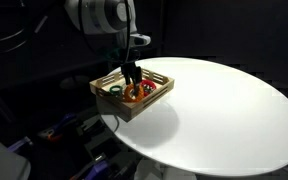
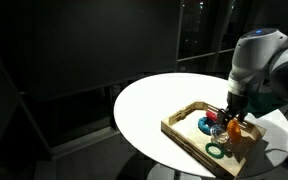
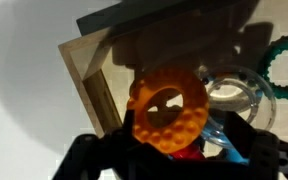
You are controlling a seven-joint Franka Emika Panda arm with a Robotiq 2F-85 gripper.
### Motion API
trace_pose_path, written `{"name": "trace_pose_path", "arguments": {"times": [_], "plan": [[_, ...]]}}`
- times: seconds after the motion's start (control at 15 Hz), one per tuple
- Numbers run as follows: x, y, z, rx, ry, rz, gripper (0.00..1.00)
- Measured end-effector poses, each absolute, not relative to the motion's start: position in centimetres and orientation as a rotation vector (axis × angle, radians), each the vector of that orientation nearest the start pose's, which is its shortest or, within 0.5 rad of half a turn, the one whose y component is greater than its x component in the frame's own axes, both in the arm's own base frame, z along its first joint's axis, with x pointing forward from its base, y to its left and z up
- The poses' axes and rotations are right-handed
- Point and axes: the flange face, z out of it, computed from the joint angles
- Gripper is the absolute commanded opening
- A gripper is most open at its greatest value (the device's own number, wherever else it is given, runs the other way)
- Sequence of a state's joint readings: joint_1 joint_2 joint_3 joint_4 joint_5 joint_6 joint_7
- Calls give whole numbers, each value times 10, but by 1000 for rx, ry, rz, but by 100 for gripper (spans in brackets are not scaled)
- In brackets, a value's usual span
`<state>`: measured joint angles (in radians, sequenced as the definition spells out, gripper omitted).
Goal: Remove the orange ring from the wooden tray and put it on the table
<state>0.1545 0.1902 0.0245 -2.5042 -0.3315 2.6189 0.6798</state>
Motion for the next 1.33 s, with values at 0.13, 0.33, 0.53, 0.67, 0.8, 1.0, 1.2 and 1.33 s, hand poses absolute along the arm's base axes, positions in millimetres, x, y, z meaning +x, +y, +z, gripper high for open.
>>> {"name": "trace_pose_path", "arguments": {"times": [0.13, 0.33, 0.53, 0.67, 0.8, 1.0, 1.2, 1.33], "plan": [[454, 92, 201, -3294, 338, 8, 71], [457, 92, 198, -3297, 338, 9, 42], [459, 92, 199, -3297, 341, 6, 17], [459, 92, 199, -3296, 344, 5, 4], [460, 92, 201, -3290, 357, 3, 7], [463, 91, 210, -3257, 399, -9, 5], [468, 90, 231, -3195, 431, -29, 5], [471, 87, 250, -3143, 452, -39, 5]]}}
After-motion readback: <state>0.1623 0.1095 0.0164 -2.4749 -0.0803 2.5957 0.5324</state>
